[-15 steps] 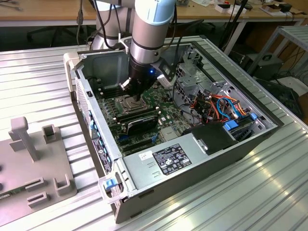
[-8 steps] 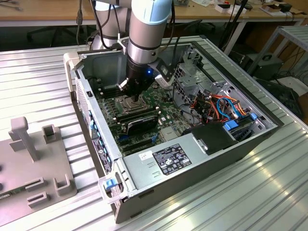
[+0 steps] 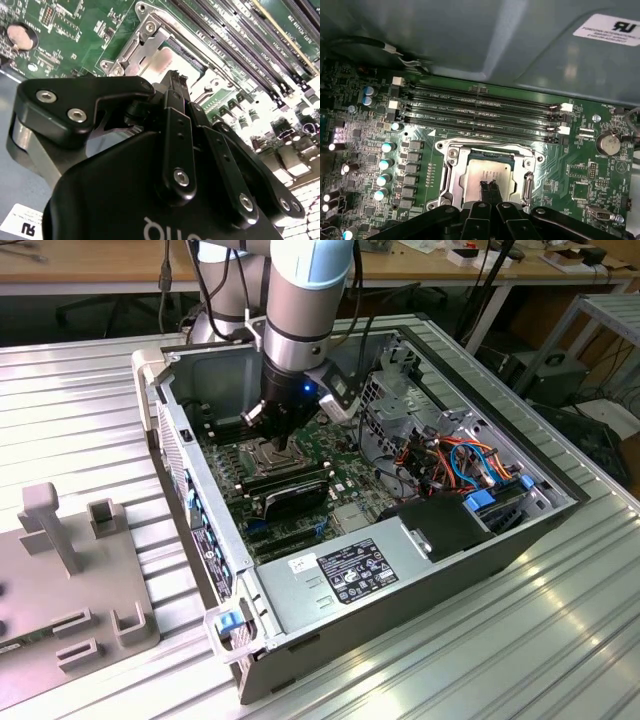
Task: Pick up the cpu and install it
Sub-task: 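Install the first cpu locking lever, then install the second cpu locking lever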
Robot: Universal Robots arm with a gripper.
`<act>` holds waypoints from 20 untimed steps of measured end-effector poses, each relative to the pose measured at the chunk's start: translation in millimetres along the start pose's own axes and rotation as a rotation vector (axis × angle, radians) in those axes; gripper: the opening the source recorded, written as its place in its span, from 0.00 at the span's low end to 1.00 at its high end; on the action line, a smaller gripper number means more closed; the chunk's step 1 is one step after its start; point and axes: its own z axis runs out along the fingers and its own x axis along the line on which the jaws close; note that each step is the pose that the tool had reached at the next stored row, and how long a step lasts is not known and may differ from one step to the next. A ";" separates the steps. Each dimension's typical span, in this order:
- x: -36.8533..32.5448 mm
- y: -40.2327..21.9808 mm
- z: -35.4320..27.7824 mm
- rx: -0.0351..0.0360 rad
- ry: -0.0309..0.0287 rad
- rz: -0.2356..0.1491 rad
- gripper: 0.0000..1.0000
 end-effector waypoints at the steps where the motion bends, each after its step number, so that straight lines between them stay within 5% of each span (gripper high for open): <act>1: 0.0 0.0 0.0 0.0003 -0.0001 0.003 0.11; 4: 0.0 0.0 0.0 0.0003 -0.0002 0.003 0.11; 9: -0.1 0.0 0.1 -0.0014 0.0151 0.005 0.11; 11: -0.3 0.0 0.1 -0.0033 0.0311 0.006 0.11; 14: -0.2 -0.1 0.0 -0.0034 0.0341 0.006 0.11; 16: -0.2 0.0 0.1 -0.0076 0.0700 0.009 0.11; 20: -0.2 0.0 0.1 -0.0076 0.0708 0.009 0.11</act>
